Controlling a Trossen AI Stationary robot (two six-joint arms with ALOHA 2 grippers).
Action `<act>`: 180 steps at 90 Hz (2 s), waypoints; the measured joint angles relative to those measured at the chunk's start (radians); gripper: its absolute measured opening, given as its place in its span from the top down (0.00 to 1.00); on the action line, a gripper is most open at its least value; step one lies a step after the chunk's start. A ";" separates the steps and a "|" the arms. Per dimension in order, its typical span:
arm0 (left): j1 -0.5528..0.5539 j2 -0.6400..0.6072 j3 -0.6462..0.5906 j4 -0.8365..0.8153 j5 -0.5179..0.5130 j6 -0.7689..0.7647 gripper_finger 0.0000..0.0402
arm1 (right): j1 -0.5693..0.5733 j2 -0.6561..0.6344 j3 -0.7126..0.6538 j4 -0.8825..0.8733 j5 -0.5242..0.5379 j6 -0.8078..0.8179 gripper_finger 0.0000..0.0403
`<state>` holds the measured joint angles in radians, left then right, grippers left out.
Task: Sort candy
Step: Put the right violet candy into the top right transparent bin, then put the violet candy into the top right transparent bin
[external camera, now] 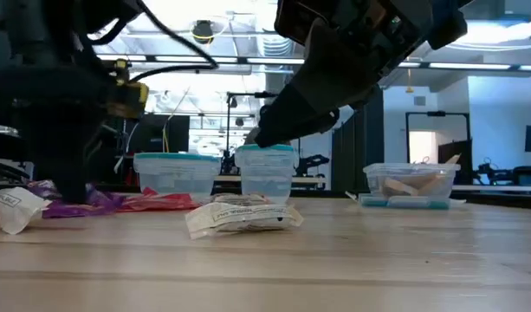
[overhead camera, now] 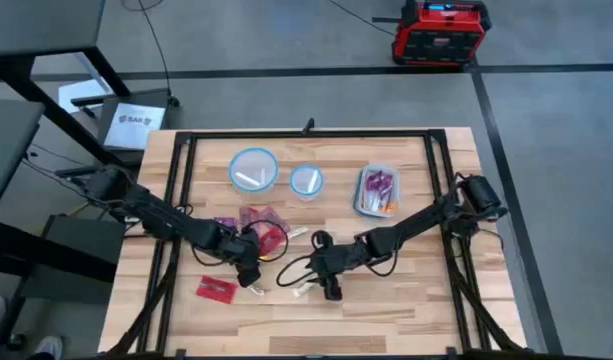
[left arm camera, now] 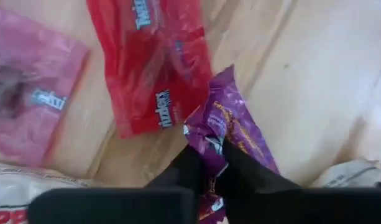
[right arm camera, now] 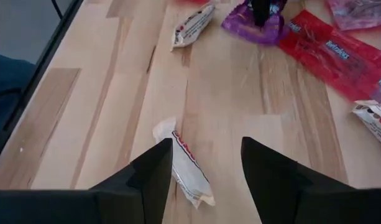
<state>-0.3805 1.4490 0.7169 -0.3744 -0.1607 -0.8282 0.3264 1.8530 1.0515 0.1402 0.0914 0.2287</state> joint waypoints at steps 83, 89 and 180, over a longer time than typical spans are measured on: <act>-0.008 -0.074 0.348 0.035 -0.206 0.518 0.93 | -0.096 -0.022 0.000 0.386 0.033 0.156 0.96; -0.007 -0.074 0.348 0.019 -0.207 0.520 0.90 | -0.097 -0.047 0.000 0.326 0.049 0.126 0.96; 0.008 -0.075 0.348 -0.406 -0.205 0.278 0.70 | -0.486 -0.547 0.000 -1.151 0.228 0.364 0.48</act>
<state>-0.3723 1.3743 1.0649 -0.7801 -0.3655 -0.5504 -0.1593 1.3056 1.0515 -1.0108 0.3196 0.5926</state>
